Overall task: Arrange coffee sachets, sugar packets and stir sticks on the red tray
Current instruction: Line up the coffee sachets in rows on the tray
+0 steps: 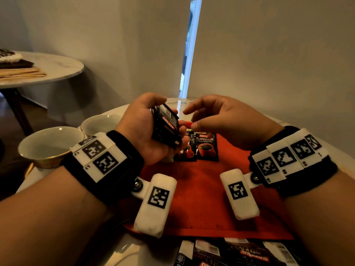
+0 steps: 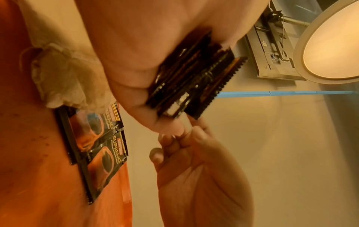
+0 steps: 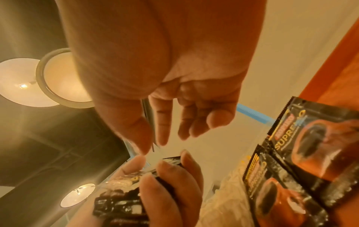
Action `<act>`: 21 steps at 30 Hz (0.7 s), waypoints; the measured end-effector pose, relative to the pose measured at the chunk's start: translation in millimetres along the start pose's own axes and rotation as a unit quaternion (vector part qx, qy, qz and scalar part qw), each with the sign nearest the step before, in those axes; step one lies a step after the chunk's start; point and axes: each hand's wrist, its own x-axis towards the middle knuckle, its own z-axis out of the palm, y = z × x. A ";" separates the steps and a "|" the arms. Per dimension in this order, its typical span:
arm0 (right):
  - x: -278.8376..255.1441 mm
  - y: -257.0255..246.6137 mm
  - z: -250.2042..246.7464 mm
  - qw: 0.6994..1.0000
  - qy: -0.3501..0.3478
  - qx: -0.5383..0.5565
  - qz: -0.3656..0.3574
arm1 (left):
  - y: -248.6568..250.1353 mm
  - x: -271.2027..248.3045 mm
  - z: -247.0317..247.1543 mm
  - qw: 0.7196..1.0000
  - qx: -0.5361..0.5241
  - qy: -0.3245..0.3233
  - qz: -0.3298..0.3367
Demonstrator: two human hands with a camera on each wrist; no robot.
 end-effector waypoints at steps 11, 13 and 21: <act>-6.0 -4.5 1.9 0.996 0.008 -0.076 -0.035 | 3.7 -1.1 -3.8 0.997 0.070 -0.005 0.025; -6.3 -3.9 2.2 0.995 0.004 -0.079 -0.055 | 2.5 -0.8 -2.9 0.998 0.064 -0.002 0.030; -1.5 1.5 1.9 0.986 0.074 -0.045 -0.146 | 0.4 1.7 -1.7 0.998 0.066 -0.004 0.010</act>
